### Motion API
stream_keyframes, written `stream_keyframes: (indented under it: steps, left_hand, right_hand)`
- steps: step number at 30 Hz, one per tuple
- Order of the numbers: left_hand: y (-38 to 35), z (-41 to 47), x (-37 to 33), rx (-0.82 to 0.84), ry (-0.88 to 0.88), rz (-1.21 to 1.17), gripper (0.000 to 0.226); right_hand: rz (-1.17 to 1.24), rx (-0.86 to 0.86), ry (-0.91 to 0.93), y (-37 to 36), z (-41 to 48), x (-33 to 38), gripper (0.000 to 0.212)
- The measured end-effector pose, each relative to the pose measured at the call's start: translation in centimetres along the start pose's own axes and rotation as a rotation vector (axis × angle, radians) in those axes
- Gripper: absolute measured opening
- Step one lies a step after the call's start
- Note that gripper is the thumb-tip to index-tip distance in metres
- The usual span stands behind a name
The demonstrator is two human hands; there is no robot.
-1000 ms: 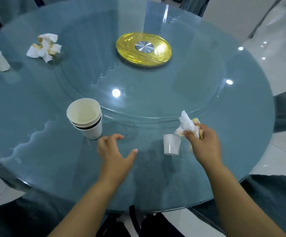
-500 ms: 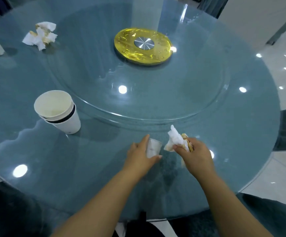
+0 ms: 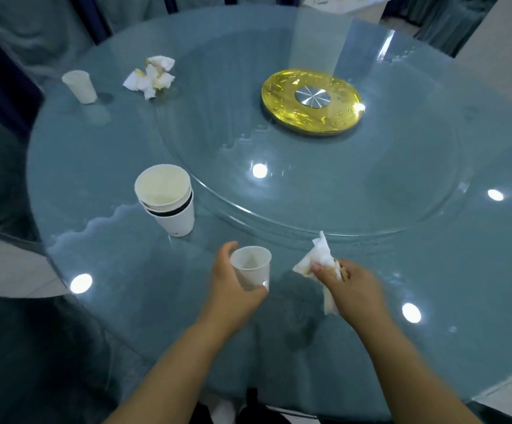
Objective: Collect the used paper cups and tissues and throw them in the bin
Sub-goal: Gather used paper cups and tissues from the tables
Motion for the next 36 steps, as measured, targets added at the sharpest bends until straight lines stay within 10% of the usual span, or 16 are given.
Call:
stream_keyframes:
  steps: [15, 26, 36]
  left_hand:
    - [16.9, 5.1, -5.3, -0.475, -0.404, 0.112, 0.084]
    - [16.8, 9.6, -0.1, -0.030, -0.163, 0.184, 0.120]
    - [16.6, 11.6, 1.0, -0.196, -0.114, 0.143, 0.090]
  right_hand:
    - [0.061, -0.040, 0.123, -8.7, -0.3, 11.1, 0.039]
    - [0.035, -0.091, 0.132, -11.0, -1.0, 12.9, 0.043]
    - [0.000, 0.039, 0.203, -11.3, 2.8, 15.3, 0.039]
Point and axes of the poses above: each hand's wrist, its own z-axis towards the middle knuckle, its own y-axis out of the back of the hand, x = y × z, the point moved 1 cm from there along z, towards the middle knuckle, and after that the axes turned 8 degrees about z, right-handed, at the moved point
